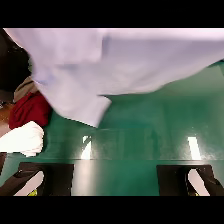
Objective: Fold the shirts.
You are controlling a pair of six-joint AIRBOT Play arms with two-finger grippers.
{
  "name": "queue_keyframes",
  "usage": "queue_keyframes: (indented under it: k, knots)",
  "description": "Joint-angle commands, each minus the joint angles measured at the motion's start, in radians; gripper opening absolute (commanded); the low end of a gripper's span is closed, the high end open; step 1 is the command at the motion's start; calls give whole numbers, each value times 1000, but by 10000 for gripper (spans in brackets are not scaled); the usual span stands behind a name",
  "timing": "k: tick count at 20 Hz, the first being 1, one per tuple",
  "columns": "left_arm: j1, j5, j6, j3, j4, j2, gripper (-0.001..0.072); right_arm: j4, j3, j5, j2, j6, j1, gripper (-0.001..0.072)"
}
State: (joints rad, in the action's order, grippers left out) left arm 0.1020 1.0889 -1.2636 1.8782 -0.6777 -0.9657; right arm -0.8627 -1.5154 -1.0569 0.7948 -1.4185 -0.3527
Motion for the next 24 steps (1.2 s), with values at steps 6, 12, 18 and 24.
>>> queue_keyframes:
  k: [6, 12, 18, 24]
  knots:
    - [0, -82, -40, 297, 11, 101, 24, -104, -448, -58, -71, 13, -208, 12]
    - [0, 20, -137, 161, 10, 116, 24, -201, -494, -252, -14, -26, -205, 11]
    - [-10, 146, -153, -314, 3, -36, 24, -171, -493, -639, 313, -91, -72, 11]
    - [-71, 130, -132, -472, -5, -387, 24, -344, -334, -691, 669, -102, 186, 11]
